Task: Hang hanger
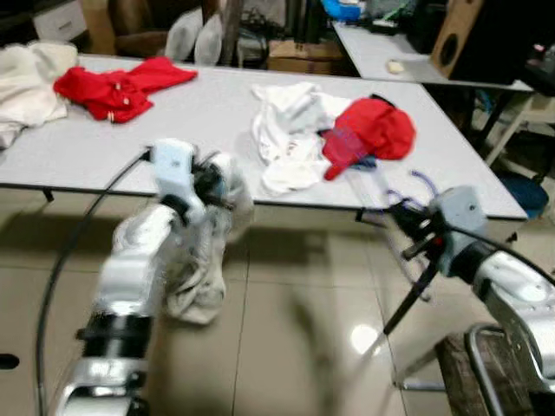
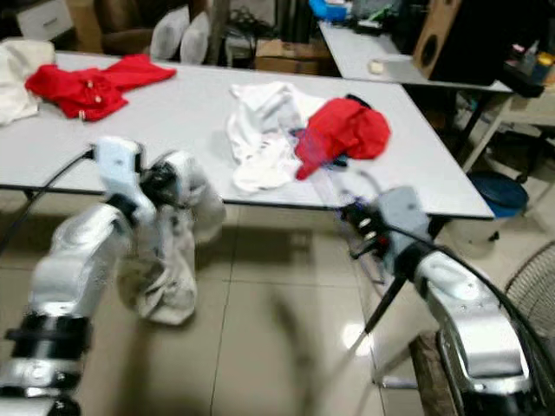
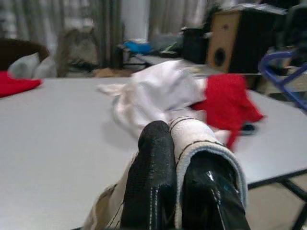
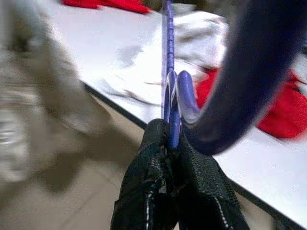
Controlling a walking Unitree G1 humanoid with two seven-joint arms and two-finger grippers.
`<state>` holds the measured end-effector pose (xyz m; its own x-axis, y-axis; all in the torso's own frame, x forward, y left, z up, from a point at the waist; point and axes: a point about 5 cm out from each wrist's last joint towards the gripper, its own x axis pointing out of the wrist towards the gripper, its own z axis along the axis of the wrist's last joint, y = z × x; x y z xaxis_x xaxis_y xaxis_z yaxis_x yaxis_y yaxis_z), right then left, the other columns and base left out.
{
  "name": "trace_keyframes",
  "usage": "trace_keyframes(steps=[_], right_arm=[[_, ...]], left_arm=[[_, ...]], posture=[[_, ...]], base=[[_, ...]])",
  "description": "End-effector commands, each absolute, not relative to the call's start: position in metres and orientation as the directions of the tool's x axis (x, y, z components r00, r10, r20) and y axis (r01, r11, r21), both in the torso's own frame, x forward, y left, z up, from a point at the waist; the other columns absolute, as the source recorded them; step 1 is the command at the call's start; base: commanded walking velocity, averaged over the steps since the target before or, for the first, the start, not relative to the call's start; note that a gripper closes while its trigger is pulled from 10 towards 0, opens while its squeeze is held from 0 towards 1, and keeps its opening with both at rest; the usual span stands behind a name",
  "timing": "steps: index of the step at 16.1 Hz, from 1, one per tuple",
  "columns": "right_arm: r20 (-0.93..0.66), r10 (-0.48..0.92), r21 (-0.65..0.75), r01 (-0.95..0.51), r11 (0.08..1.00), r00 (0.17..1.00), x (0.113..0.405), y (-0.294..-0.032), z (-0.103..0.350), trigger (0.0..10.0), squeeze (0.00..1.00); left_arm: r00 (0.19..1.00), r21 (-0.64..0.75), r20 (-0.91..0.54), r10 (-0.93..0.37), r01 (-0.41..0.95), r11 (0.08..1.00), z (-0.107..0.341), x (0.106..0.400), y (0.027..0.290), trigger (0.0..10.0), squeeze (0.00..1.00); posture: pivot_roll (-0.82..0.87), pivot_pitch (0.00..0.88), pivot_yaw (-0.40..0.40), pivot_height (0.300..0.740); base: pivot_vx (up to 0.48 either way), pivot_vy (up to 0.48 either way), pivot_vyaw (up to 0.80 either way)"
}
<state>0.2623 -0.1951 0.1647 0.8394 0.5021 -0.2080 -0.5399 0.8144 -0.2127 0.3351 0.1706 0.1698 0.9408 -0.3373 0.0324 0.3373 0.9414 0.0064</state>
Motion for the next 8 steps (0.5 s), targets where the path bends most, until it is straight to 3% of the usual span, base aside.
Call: trace_keyframes(steps=[1,3,8], right_arm=[[-0.258,0.539,-0.216,-0.591,0.777,0.802,0.254,-0.199,0.167,10.0,0.00],[-0.378,0.613,-0.207,-0.709,0.674,0.694,0.239,-0.200,0.164,10.0,0.00],[-0.502,0.663,-0.167,-0.814,0.556,0.555,0.222,-0.213,0.178,10.0,0.00]], left_arm=[[0.908,0.010,0.108,-0.405,0.406,0.914,0.190,0.341,0.153,10.0,0.00],[0.900,0.017,0.130,-0.417,0.419,0.908,0.200,0.353,0.148,10.0,0.00],[0.855,0.058,0.207,-0.476,0.475,0.878,0.239,0.375,0.139,10.0,0.00]], posture=[[-0.18,0.000,-0.040,0.740],[-0.18,0.000,-0.046,0.740],[-0.17,0.000,-0.045,0.740]], base=[[0.386,0.000,0.00],[0.394,0.000,0.00],[0.395,0.000,0.00]])
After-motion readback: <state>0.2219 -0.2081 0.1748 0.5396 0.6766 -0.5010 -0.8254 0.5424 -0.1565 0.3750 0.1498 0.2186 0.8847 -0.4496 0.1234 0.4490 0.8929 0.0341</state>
